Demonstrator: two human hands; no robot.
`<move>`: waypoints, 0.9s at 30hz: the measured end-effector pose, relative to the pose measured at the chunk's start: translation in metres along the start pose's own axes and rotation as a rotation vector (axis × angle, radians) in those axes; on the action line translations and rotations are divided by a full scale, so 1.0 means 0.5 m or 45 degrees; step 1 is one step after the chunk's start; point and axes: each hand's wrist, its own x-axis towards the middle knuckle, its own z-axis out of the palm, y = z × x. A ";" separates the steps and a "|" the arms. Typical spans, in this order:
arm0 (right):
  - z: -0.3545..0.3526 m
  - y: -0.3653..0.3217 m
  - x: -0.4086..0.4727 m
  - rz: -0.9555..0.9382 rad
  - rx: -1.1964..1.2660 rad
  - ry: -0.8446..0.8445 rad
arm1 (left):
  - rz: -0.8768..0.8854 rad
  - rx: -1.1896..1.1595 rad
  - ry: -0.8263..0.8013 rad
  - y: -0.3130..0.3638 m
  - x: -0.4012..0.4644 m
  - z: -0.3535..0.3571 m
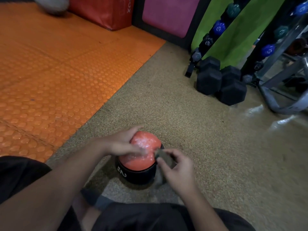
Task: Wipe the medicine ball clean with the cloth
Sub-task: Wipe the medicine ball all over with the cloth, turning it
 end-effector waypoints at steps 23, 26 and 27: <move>0.041 0.008 -0.011 -0.769 -0.590 -0.163 | -0.063 0.018 0.388 0.003 0.061 0.044; 0.045 0.016 0.029 -0.515 -0.412 0.097 | -0.049 -0.013 0.398 -0.002 0.060 0.044; 0.055 0.011 0.023 -0.474 -0.353 0.151 | -0.047 -0.032 0.398 -0.004 0.061 0.043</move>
